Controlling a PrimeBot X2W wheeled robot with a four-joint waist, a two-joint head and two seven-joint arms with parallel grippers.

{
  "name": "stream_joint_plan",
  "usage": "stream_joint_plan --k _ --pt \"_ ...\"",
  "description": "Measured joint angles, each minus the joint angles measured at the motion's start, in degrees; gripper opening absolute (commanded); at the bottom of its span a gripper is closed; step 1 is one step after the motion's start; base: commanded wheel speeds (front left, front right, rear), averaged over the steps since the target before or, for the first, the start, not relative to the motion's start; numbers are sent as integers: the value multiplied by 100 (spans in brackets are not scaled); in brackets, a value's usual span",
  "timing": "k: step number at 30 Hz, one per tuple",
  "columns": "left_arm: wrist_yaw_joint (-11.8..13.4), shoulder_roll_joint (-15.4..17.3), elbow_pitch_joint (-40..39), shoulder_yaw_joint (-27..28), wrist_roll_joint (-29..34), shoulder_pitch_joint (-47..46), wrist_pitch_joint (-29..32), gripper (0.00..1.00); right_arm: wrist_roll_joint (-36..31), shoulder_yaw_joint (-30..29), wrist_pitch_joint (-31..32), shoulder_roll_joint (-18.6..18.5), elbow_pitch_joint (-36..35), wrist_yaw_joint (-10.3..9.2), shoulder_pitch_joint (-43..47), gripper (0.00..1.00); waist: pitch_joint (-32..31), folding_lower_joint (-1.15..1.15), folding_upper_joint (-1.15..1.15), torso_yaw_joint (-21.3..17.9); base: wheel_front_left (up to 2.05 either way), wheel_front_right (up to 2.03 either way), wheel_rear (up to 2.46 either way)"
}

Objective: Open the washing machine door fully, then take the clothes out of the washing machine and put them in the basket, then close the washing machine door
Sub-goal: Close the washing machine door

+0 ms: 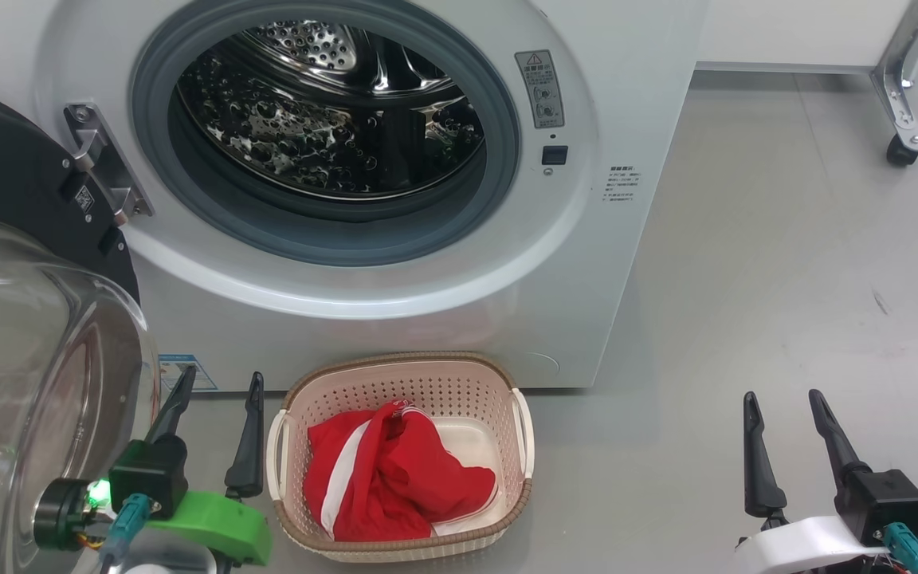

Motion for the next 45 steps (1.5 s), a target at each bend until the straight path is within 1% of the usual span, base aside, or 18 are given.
stream_joint_plan --k 8,10,20,25,45 --pt "5 32 -132 -30 140 2 107 100 0 -14 1 1 -44 0 9 100 39 0 0 -12 -2 2 0" --pt "51 36 -159 -30 147 3 119 100 0 -21 4 1 -60 0 17 100 48 0 0 -13 -15 15 0" --pt "62 37 -286 -26 147 25 152 100 0 -47 46 2 -90 0 27 100 41 0 0 -36 -40 40 0" --pt "102 37 -315 -27 147 31 172 100 0 -65 52 3 -94 0 29 100 22 0 0 -52 -75 75 0" --pt "96 36 -474 -89 129 153 193 100 0 -71 59 5 -122 0 92 100 -58 0 0 -96 -109 109 0"
